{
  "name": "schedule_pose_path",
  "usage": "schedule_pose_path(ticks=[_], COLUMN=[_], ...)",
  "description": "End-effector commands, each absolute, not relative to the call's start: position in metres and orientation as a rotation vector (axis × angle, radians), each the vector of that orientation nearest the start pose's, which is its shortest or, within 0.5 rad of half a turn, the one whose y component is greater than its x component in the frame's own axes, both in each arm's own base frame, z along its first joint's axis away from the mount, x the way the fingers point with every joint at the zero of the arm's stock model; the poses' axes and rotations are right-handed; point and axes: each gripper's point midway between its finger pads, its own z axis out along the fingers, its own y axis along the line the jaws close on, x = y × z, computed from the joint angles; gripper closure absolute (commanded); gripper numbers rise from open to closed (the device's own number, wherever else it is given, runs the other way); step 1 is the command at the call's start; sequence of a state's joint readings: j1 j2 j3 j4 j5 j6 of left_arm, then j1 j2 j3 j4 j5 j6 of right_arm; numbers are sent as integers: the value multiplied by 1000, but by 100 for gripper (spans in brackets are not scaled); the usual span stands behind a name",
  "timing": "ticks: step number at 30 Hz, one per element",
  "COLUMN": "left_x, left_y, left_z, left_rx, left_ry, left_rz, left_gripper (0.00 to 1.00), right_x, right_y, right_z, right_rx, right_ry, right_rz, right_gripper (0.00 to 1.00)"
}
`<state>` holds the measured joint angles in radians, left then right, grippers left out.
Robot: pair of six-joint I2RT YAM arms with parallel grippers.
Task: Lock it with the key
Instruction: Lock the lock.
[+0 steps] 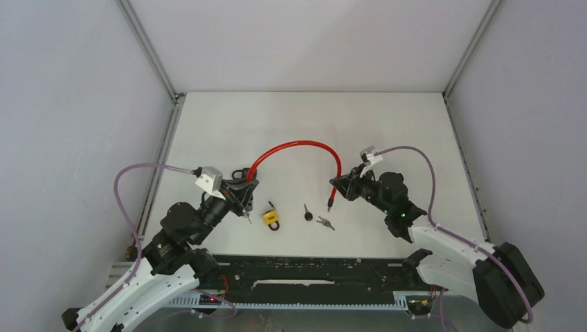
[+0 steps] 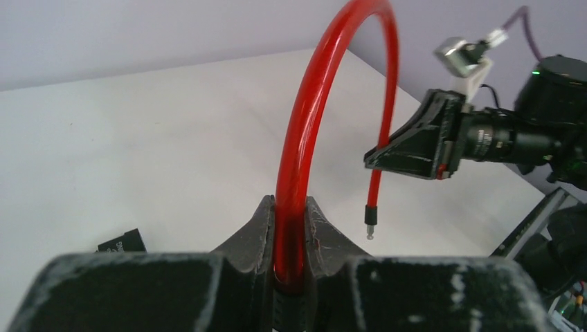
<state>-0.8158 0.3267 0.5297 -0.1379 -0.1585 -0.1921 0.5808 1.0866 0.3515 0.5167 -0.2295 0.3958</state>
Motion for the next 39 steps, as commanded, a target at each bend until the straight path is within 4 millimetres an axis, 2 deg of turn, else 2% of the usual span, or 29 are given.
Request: schedule_pose_path(ticks=[1, 5, 10, 15, 19, 22, 26, 30, 35, 39], left_x=[194, 202, 207, 208, 216, 225, 231, 232, 230, 228], left_y=[-151, -140, -137, -139, -133, -123, -116, -116, -111, -122], left_z=[322, 327, 337, 343, 337, 330, 322, 312, 316, 321], left_rx=[124, -25, -139, -214, -325, -403, -487, -544, -620, -600], left_ry=[1417, 1408, 1345, 1284, 1307, 1344, 1397, 1445, 1407, 1420], left_rz=[-729, -741, -803, -891, -886, -817, -768, -724, -723, -766], left_gripper=[100, 100, 100, 100, 100, 100, 100, 100, 100, 100], right_x=[270, 265, 245, 214, 193, 185, 180, 172, 168, 166], right_y=[231, 226, 233, 257, 278, 291, 313, 334, 353, 364], right_z=[225, 278, 337, 390, 420, 434, 442, 452, 452, 443], right_rx=[-238, -171, -118, -135, -146, -150, -164, -178, -174, -233], right_ry=[1618, 1499, 1360, 1212, 1117, 1076, 1042, 1011, 1042, 1050], right_rz=[893, 858, 819, 837, 830, 796, 776, 850, 954, 951], right_gripper=[100, 100, 100, 100, 100, 100, 100, 100, 100, 100])
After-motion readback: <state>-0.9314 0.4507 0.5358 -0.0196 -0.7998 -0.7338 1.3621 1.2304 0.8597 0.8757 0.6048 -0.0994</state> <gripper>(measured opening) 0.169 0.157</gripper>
